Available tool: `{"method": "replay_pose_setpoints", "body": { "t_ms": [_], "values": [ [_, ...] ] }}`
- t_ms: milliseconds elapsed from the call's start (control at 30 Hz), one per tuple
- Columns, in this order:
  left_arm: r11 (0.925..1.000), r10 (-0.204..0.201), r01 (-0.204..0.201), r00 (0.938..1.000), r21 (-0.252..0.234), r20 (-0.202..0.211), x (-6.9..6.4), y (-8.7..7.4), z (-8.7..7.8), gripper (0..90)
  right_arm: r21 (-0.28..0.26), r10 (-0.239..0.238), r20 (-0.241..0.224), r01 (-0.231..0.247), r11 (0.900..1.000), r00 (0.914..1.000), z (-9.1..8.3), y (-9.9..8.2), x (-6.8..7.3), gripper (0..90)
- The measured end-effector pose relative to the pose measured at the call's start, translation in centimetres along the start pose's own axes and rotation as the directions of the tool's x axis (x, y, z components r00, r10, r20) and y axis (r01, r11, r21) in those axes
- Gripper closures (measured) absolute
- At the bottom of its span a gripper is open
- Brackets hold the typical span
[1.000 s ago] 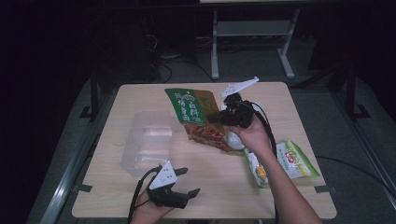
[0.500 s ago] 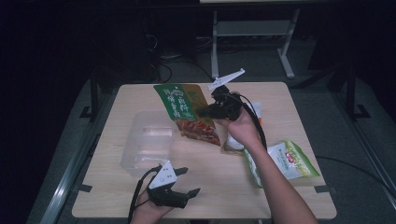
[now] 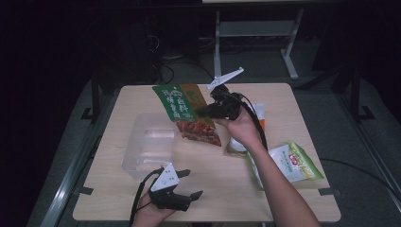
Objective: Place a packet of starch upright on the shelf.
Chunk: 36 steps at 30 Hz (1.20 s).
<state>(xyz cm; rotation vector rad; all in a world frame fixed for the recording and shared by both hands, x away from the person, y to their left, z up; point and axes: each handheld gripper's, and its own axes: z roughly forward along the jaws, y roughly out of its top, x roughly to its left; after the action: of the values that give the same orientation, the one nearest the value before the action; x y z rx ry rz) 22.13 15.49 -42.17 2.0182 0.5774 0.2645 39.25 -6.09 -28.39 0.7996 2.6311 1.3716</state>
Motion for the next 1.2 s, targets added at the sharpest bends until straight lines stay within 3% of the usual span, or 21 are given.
{"method": "replay_pose_setpoints", "body": {
  "t_ms": [467,733,1200],
  "values": [
    [0.9998,0.018,-0.018,0.9998,0.010,0.004,-0.1,0.1,0.1,22.1,0.002,0.002,-0.013,-0.002,1.0000,0.9999,1.6,1.1,0.1,89.7],
    [0.9999,0.015,-0.015,0.9999,0.004,-0.002,0.0,0.0,-0.1,22.1,-0.008,-0.015,-0.024,0.015,0.9999,0.9996,4.1,3.3,0.2,89.7],
    [0.9999,0.001,-0.001,1.0000,0.015,-0.008,0.2,0.0,0.2,22.1,-0.030,-0.022,-0.040,0.020,0.9993,0.9990,7.8,5.5,0.2,89.7]
  ]
}}
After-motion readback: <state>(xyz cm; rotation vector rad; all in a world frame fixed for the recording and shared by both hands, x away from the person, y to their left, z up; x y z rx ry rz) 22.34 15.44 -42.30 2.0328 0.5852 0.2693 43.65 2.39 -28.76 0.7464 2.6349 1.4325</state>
